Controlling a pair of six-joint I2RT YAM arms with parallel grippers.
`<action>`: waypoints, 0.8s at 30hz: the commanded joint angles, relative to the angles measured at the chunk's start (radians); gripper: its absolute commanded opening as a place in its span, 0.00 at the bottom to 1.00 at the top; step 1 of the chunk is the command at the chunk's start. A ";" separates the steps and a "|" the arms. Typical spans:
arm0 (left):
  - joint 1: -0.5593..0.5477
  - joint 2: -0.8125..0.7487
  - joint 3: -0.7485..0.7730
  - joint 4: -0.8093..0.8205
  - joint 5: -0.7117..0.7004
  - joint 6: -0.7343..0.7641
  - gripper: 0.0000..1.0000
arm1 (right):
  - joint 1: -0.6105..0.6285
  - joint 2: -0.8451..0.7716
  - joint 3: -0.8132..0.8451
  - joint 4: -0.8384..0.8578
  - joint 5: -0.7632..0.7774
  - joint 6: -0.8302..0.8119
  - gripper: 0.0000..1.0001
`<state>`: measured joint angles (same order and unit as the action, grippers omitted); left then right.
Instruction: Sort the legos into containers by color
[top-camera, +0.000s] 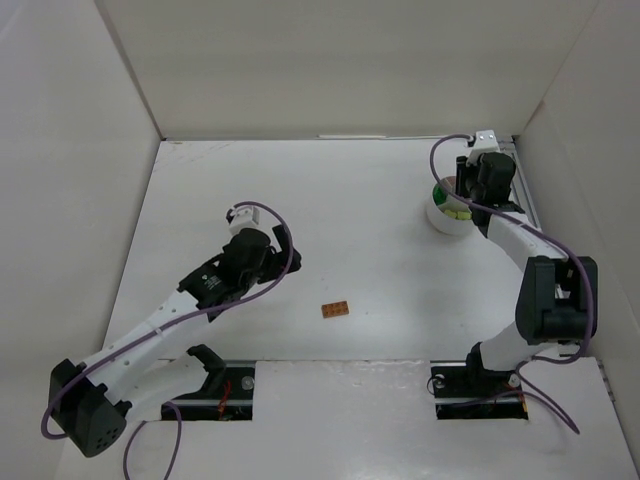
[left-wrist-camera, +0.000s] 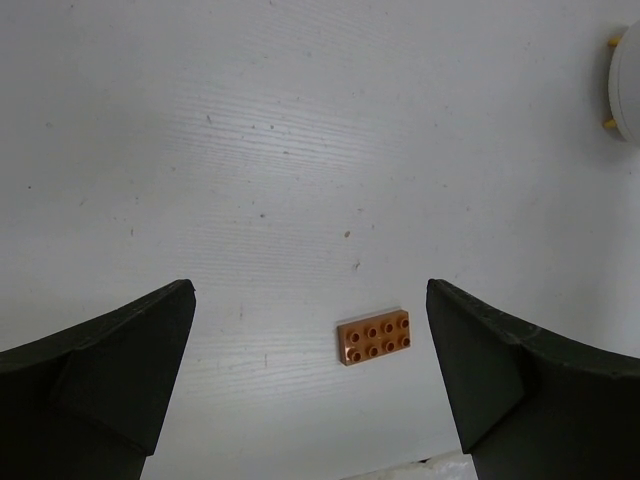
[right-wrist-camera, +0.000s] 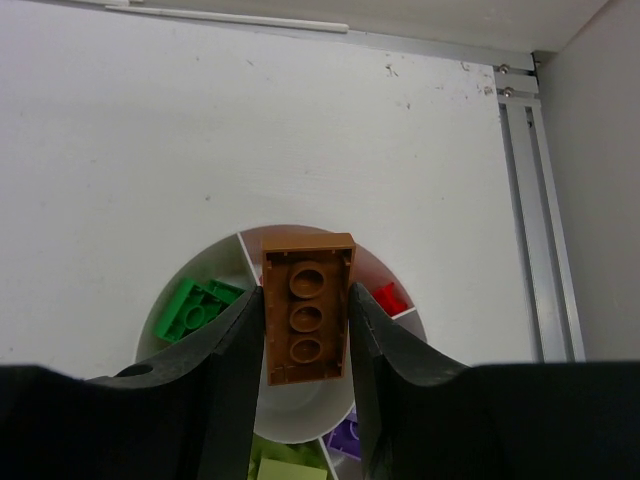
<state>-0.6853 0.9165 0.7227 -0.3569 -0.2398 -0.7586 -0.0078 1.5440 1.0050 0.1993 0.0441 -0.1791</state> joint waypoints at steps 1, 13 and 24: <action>0.003 0.002 0.047 0.030 0.002 0.016 1.00 | -0.011 0.014 -0.003 0.109 -0.038 0.020 0.27; 0.003 0.021 0.057 0.021 0.059 0.025 1.00 | -0.011 -0.030 -0.071 0.118 -0.056 0.069 0.57; 0.003 0.053 0.012 0.035 0.239 0.016 1.00 | -0.011 -0.226 -0.163 0.118 -0.124 0.110 0.67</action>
<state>-0.6849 0.9577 0.7376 -0.3470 -0.0986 -0.7483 -0.0181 1.4090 0.8532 0.2546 -0.0193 -0.0967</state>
